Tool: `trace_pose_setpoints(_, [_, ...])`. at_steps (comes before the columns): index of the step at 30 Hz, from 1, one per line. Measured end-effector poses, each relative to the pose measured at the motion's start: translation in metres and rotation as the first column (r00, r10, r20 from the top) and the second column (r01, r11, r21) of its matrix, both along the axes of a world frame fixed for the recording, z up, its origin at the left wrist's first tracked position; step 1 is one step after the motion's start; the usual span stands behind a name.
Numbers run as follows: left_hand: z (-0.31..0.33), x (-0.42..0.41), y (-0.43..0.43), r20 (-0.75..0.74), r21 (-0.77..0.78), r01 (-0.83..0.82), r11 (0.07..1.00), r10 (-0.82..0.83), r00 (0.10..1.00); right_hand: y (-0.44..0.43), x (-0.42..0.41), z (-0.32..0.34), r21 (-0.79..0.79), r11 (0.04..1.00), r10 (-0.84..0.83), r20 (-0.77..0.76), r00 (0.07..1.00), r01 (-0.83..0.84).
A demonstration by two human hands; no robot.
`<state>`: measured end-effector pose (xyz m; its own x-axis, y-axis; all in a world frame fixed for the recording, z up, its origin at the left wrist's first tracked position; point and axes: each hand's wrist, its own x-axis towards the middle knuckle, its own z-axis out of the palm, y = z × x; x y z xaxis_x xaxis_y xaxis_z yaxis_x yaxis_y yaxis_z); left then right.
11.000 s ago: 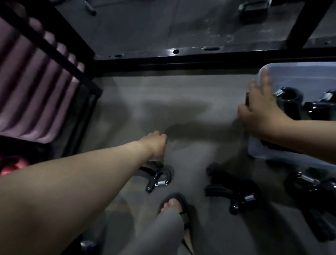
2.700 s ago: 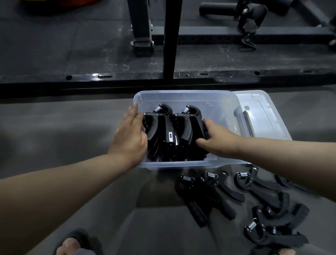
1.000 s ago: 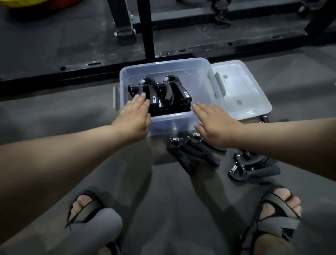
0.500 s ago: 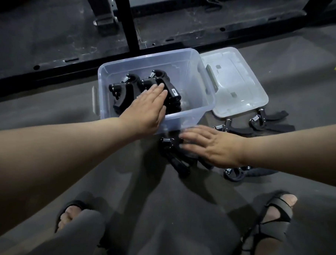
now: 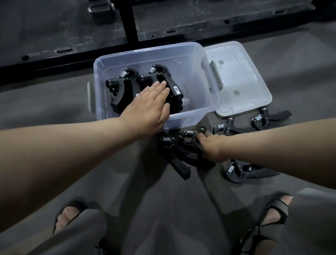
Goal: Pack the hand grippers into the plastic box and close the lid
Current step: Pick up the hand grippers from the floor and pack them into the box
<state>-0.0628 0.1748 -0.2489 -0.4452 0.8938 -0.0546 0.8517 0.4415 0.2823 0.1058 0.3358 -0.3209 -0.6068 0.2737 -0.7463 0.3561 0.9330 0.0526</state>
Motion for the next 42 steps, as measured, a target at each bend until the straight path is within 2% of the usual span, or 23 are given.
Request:
trace_pose_setpoints(2, [0.001, -0.004, -0.003, 0.024, -0.002, 0.008, 1.000, -0.008, 1.000, -0.002, 0.002, -0.002, 0.050, 0.998, -0.038, -0.072, 0.997, 0.042])
trace_pose_setpoints(6, [0.001, -0.016, -0.012, 0.017, -0.011, -0.007, 1.000, 0.007, 1.000, 0.002, 0.004, -0.005, 0.068, 0.981, -0.173, -0.089, 0.981, 0.180])
trace_pose_setpoints(10, [-0.002, -0.015, -0.012, 0.027, 0.003, -0.026, 1.000, 0.026, 0.999, 0.010, 0.001, -0.001, -0.122, 0.917, -0.390, -0.090, 0.916, 0.379])
trace_pose_setpoints(12, [-0.003, -0.015, -0.011, 0.031, 0.010, -0.029, 1.000, 0.029, 0.999, 0.009, 0.003, 0.003, -0.215, 0.840, -0.527, -0.109, 0.843, 0.498])
trace_pose_setpoints(14, [-0.003, -0.016, -0.012, 0.034, 0.017, -0.033, 0.999, 0.033, 0.999, 0.008, 0.005, 0.006, -0.338, 0.699, -0.693, -0.101, 0.714, 0.631])
trace_pose_setpoints(16, [-0.003, -0.017, -0.012, 0.031, 0.023, -0.032, 0.999, 0.031, 0.999, 0.010, 0.005, 0.012, -0.443, 0.582, -0.751, 0.027, 0.659, 0.682])
trace_pose_setpoints(18, [-0.003, -0.016, -0.012, 0.031, 0.022, -0.030, 0.999, 0.029, 0.999, 0.013, 0.004, 0.020, -0.494, 0.542, -0.708, 0.168, 0.686, 0.680])
trace_pose_setpoints(19, [-0.003, -0.016, -0.011, 0.030, 0.024, -0.029, 0.999, 0.028, 0.999, 0.015, 0.002, 0.025, -0.497, 0.559, -0.671, 0.199, 0.714, 0.664])
trace_pose_setpoints(22, [-0.004, -0.016, -0.012, 0.018, 0.029, -0.034, 0.999, 0.033, 0.999, 0.028, -0.008, 0.050, -0.430, 0.765, -0.410, 0.247, 0.878, 0.479])
trace_pose_setpoints(23, [-0.004, -0.016, -0.012, 0.011, 0.032, -0.037, 0.999, 0.037, 0.999, 0.035, -0.013, 0.064, -0.436, 0.800, -0.298, 0.307, 0.904, 0.412])
trace_pose_setpoints(24, [-0.005, -0.016, -0.012, 0.006, 0.033, -0.040, 0.999, 0.040, 0.999, 0.041, -0.018, 0.081, -0.482, 0.783, -0.215, 0.383, 0.898, 0.393])
trace_pose_setpoints(26, [-0.005, -0.016, -0.011, 0.004, 0.031, -0.041, 0.999, 0.041, 0.999, 0.055, -0.028, 0.117, -0.624, 0.621, -0.120, 0.522, 0.844, 0.474])
trace_pose_setpoints(28, [-0.004, -0.015, -0.011, 0.002, 0.029, -0.039, 0.999, 0.039, 0.999, 0.068, -0.035, 0.150, -0.725, 0.362, -0.124, 0.585, 0.801, 0.586])
trace_pose_setpoints(29, [-0.004, -0.015, -0.011, 0.000, 0.025, -0.041, 0.999, 0.041, 0.999, 0.073, -0.039, 0.163, -0.758, 0.240, -0.171, 0.582, 0.795, 0.607])
trace_pose_setpoints(30, [-0.004, -0.015, -0.011, -0.002, 0.021, -0.043, 0.999, 0.043, 0.999, 0.076, -0.043, 0.174, -0.790, 0.157, -0.241, 0.552, 0.798, 0.593])
trace_pose_setpoints(31, [-0.003, -0.015, -0.011, -0.003, 0.016, -0.044, 0.999, 0.044, 0.999, 0.078, -0.048, 0.183, -0.828, 0.137, -0.333, 0.479, 0.812, 0.544])
trace_pose_setpoints(33, [-0.003, -0.015, -0.011, -0.001, 0.009, -0.045, 0.999, 0.045, 0.999, 0.078, -0.061, 0.189, -0.874, 0.238, -0.549, 0.239, 0.801, 0.424])
trace_pose_setpoints(35, [-0.003, -0.015, -0.011, -0.004, 0.005, -0.043, 0.999, 0.043, 0.999, 0.073, -0.075, 0.186, -0.857, 0.340, -0.705, 0.040, 0.708, 0.387])
trace_pose_setpoints(37, [-0.003, -0.015, -0.011, -0.010, 0.011, -0.041, 0.999, 0.041, 0.999, 0.066, -0.088, 0.176, -0.821, 0.382, -0.769, -0.027, 0.639, 0.425])
trace_pose_setpoints(39, [-0.005, -0.015, -0.012, -0.016, 0.013, -0.039, 0.999, 0.039, 0.999, 0.060, -0.100, 0.163, -0.797, 0.378, -0.803, -0.030, 0.595, 0.471])
trace_pose_setpoints(42, [-0.009, -0.017, -0.012, -0.017, 0.018, -0.036, 0.999, 0.037, 0.999, 0.051, -0.114, 0.148, -0.754, 0.420, -0.806, -0.053, 0.590, 0.505])
